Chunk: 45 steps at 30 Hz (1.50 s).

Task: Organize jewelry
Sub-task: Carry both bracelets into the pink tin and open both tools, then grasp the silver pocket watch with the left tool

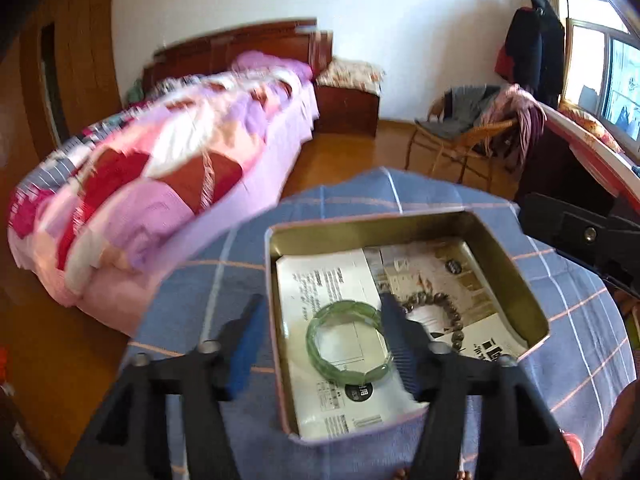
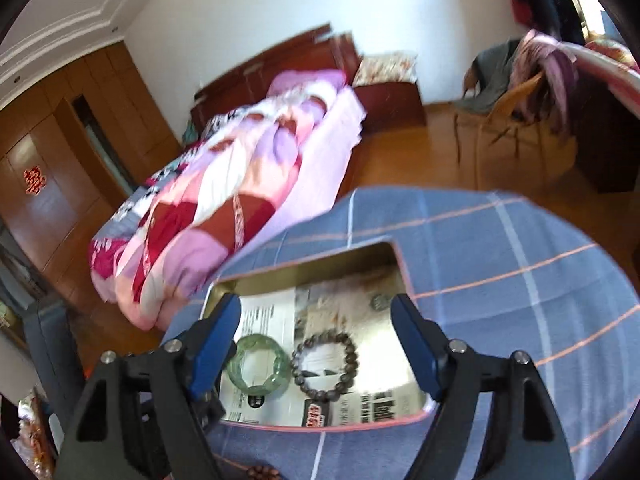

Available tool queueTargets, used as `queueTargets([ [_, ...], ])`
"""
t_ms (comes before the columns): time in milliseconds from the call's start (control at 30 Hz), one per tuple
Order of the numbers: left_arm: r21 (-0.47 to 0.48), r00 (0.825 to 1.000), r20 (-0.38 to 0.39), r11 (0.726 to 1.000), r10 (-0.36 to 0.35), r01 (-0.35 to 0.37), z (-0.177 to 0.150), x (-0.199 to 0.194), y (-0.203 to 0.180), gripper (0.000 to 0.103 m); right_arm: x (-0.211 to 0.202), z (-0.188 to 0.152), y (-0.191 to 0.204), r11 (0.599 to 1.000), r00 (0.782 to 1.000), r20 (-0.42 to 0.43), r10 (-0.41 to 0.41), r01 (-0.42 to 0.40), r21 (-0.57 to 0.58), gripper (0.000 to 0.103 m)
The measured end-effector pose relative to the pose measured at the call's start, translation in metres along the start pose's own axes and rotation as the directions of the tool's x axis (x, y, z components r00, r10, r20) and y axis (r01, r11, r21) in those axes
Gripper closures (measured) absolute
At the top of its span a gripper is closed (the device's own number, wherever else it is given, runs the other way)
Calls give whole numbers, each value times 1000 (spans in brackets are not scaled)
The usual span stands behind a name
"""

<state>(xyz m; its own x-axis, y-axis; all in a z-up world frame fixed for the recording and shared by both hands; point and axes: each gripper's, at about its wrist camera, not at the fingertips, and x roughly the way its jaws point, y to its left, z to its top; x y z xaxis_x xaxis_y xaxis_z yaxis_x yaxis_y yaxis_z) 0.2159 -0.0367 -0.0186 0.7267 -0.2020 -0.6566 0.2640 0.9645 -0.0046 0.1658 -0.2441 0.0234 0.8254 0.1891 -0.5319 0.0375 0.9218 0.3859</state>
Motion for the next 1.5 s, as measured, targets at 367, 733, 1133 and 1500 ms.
queueTargets([
  [367,-86,1000,24,996,-3,5,-49,-70,22,40,-44,-63,0,991,993,-18,-114,113,-68,23],
  [733,-120,1000,-2,993,13,-13,-98,-101,28,40,-79,-102,-7,989,991,-19,-130,128,-73,23],
  [1133,-51,996,-34,996,-77,75,-142,-120,15,40,-103,-133,-1,979,988,-9,-156,153,-137,23],
  [1500,-112,992,-127,994,-26,11,-147,-91,9,40,-108,-142,-3,979,987,-9,-160,157,-132,23],
])
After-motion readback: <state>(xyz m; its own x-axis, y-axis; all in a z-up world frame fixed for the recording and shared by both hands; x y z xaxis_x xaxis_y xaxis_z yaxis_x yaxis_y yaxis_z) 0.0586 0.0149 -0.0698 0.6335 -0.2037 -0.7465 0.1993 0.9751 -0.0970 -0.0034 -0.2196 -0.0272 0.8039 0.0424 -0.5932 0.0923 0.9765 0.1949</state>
